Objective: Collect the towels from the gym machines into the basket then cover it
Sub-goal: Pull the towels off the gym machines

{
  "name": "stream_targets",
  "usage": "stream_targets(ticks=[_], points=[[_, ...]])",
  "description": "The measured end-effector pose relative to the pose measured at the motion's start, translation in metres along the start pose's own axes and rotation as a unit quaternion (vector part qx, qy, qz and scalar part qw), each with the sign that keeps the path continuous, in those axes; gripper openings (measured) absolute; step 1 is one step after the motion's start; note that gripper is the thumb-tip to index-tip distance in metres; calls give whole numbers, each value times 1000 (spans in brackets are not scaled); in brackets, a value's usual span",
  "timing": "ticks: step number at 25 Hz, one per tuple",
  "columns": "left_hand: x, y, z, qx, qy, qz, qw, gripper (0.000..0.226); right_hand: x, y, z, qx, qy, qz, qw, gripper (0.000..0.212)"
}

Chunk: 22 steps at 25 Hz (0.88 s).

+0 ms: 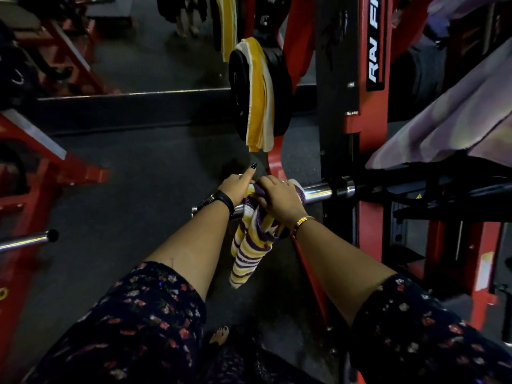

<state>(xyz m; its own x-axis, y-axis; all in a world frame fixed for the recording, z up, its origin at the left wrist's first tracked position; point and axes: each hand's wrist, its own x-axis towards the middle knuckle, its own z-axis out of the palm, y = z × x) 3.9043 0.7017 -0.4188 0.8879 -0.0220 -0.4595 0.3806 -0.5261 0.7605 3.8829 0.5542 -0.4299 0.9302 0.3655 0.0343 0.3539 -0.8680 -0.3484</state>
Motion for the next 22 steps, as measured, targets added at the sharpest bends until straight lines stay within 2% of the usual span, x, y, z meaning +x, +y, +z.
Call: stream_targets(ticks=[3,8,14,17,19,22], points=[[-7,-1,-3,-40,9,12,999,67,0,-4,-7,69,20,14,997,30],[-18,13,-21,-65,32,38,997,61,4,-21,-30,178,44,27,983,30],[-33,44,-47,-87,119,90,985,47,23,-49,-73,265,102,5,959,22],[-42,51,-62,-131,162,109,972,49,32,-65,-87,304,118,-1,945,25],[-46,53,-66,-183,161,124,962,53,35,-77,-94,341,132,2,931,25],[-47,51,-73,-274,200,163,926,58,43,-98,-93,386,146,0,911,20]])
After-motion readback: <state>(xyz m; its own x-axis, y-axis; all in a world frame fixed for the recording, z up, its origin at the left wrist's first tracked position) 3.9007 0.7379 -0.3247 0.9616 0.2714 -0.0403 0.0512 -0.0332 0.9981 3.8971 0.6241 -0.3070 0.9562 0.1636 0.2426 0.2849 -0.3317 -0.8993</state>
